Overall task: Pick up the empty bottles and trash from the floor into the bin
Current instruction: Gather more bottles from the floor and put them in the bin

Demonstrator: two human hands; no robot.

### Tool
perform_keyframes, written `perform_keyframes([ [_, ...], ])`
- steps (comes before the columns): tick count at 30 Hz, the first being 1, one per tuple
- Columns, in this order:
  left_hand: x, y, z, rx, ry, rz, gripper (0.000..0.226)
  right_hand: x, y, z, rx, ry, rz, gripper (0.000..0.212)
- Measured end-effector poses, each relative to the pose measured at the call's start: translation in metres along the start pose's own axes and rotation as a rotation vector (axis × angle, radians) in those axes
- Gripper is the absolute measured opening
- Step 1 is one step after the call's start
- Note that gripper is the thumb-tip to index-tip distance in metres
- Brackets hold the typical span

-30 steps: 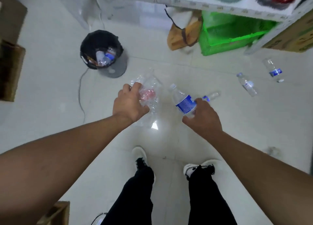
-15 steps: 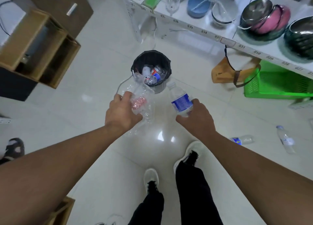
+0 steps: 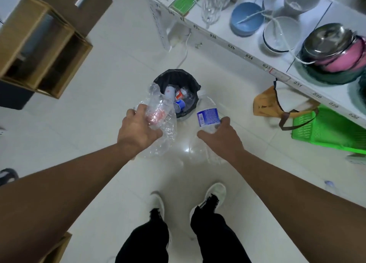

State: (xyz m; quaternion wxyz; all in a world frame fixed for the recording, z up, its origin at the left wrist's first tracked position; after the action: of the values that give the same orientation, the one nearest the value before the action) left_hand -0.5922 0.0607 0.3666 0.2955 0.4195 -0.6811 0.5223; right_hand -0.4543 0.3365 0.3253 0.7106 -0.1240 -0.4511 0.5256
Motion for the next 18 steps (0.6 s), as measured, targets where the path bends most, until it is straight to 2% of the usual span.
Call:
perform_keyframes([
  [7,-0.011,0.083,0.006,0.045,-0.064,0.089,0.079,-0.030,0.060,0.034,-0.123,0.141,0.070,0.076],
  [11,-0.026,0.147,0.005,0.073,-0.084,0.187,0.097,-0.051,0.103,0.059,-0.150,0.168,0.078,0.079],
  [13,-0.044,0.184,0.007,0.086,-0.077,0.245,0.102,-0.070,0.136,0.066,-0.167,0.149,0.073,0.083],
  [18,-0.106,0.267,0.009,0.069,-0.005,0.271,0.100,-0.127,0.229,0.055,-0.229,0.100,0.084,0.088],
])
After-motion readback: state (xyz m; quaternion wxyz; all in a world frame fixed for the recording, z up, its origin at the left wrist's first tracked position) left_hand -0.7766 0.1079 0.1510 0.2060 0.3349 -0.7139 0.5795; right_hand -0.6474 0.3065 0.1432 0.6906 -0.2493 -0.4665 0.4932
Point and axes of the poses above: each hand's wrist, its own y-axis towards the middle knuckle, its own x-axis out of the back of the hand, z = x × y, the point moved 9 cm from there along y, towards the middle knuckle, and after that the axes turned 3 degrees about y, right-handed, at the moved point
